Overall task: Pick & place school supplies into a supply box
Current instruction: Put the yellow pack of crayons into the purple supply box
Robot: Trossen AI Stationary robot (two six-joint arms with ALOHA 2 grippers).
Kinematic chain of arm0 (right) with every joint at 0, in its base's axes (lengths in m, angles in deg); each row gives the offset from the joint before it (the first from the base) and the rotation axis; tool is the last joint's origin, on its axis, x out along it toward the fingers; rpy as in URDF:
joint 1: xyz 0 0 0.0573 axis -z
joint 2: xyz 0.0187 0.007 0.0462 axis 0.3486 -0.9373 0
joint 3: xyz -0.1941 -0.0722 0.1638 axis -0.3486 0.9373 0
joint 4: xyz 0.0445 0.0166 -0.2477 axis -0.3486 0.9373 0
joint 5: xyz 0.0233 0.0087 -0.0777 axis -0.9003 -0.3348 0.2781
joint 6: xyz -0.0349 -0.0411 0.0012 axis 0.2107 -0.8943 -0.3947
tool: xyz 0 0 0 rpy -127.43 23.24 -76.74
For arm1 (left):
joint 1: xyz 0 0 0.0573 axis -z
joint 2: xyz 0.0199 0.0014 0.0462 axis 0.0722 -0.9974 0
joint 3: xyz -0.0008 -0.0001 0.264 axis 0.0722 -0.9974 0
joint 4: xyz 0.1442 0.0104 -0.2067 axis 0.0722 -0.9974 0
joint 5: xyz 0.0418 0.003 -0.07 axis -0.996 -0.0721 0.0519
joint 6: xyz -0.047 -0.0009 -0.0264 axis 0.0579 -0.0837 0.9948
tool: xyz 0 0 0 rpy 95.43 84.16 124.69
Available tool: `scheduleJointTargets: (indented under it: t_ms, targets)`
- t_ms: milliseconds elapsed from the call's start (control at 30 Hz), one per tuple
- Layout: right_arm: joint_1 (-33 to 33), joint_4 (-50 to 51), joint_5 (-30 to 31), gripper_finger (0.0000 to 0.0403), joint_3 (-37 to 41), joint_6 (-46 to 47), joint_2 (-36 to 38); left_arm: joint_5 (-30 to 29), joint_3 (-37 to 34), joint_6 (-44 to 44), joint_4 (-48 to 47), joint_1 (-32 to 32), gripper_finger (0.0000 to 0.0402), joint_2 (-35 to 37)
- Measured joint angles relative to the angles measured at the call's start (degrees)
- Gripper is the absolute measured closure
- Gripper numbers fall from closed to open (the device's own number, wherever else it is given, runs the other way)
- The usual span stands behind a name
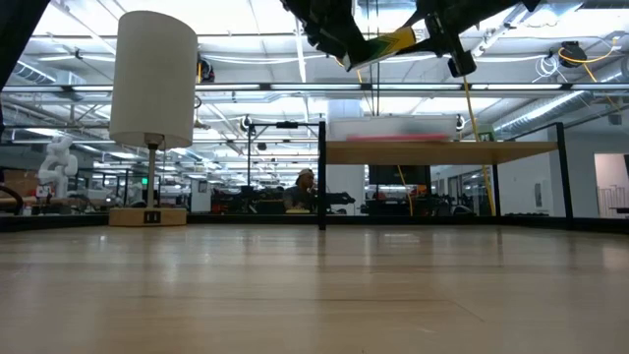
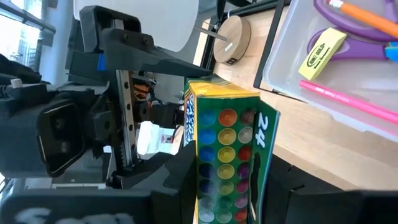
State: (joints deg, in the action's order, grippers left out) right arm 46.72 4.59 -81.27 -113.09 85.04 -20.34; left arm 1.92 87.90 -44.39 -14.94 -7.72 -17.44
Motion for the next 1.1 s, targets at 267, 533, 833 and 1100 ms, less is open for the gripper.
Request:
scheduleJointTargets:
  t_ms: [267,533,833,1100]
  targets:
    - [1.8,0.0,-1.3,0.0293,0.0,-0.2,0.0,-3.5,0.0,-0.1,-0.7,0.0,0.0008,0.5]
    - [3.6,-0.5,-2.8,0.0293,0.0,-0.6,0.0,-6.5,0.0,0.5,-1.5,-0.1,0.0008,1.1]
    - [6.4,-1.6,-4.5,0.0293,0.0,-1.0,0.0,-10.6,0.0,4.3,-9.2,-0.1,0.0009,4.2]
    - [9.8,-3.3,-4.3,0.0293,0.0,-1.5,-0.7,-11.1,0.0,13.9,-15.0,0.3,0.0009,5.6]
